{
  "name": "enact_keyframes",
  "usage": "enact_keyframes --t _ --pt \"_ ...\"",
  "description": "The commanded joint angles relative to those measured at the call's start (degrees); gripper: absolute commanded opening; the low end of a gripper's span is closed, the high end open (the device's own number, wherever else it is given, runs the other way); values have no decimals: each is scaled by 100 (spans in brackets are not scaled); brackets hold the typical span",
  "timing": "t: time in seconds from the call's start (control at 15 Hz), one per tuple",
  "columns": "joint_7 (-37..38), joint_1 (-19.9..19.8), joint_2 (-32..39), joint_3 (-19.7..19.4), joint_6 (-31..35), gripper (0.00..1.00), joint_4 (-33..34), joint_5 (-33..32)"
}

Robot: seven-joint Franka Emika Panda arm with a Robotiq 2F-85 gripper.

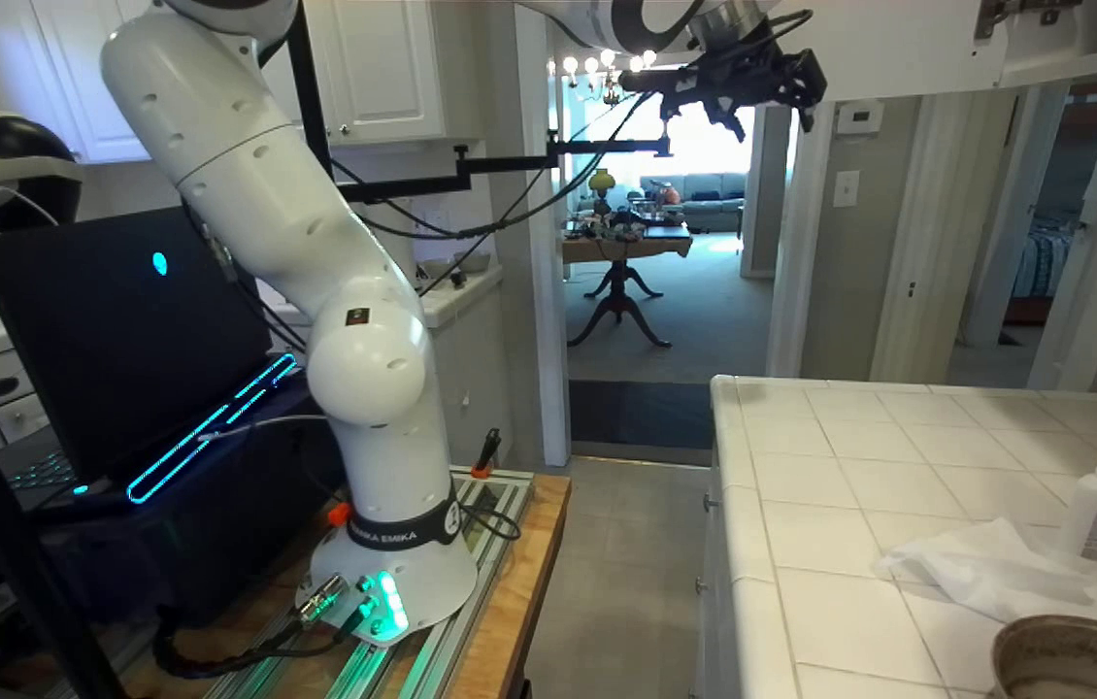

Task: Open the top left cabinet door

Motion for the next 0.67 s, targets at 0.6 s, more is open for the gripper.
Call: enact_keyframes --t 0.6 --pt "1748 -1028 1260 283 1270 100 879 -1174"
